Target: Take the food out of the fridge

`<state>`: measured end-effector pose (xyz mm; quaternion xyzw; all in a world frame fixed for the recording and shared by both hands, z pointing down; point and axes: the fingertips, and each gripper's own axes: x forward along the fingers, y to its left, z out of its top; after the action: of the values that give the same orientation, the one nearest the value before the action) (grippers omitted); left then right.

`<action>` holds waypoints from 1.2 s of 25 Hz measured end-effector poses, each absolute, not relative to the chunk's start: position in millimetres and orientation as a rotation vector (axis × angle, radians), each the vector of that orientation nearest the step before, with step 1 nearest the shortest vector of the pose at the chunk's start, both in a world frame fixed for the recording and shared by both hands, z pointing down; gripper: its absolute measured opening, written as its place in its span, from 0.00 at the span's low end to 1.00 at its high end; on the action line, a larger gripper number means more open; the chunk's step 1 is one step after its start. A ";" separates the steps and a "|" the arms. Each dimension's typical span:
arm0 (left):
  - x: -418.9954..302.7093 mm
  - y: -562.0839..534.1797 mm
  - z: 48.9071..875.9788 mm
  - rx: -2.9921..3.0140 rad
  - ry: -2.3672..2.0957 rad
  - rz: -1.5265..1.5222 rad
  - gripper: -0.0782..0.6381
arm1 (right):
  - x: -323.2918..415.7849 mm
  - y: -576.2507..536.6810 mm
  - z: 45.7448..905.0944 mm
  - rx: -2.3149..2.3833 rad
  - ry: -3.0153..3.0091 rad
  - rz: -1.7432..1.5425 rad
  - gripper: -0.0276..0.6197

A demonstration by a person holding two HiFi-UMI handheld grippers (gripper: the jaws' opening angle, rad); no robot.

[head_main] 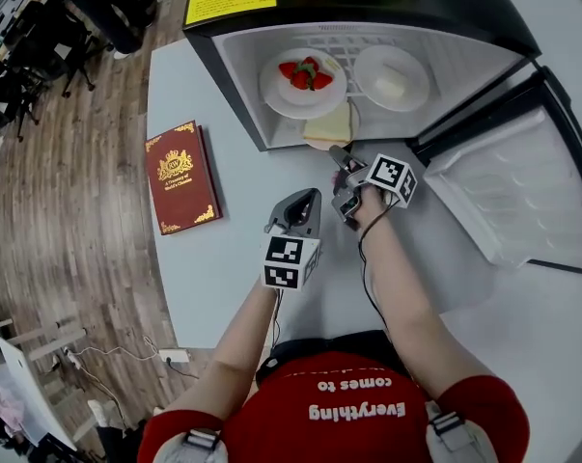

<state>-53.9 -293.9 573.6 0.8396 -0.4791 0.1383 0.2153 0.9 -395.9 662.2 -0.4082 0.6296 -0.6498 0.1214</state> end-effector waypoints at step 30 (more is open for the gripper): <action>-76.5 -263.9 568.9 2.214 -1.344 0.436 0.11 | 22.4 -320.6 595.3 -0.788 1.824 -1.758 0.08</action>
<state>-76.5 -263.9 568.9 0.8151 -0.4948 0.1607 0.2549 22.4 -320.6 595.3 -0.2883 0.6671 -0.6430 0.2418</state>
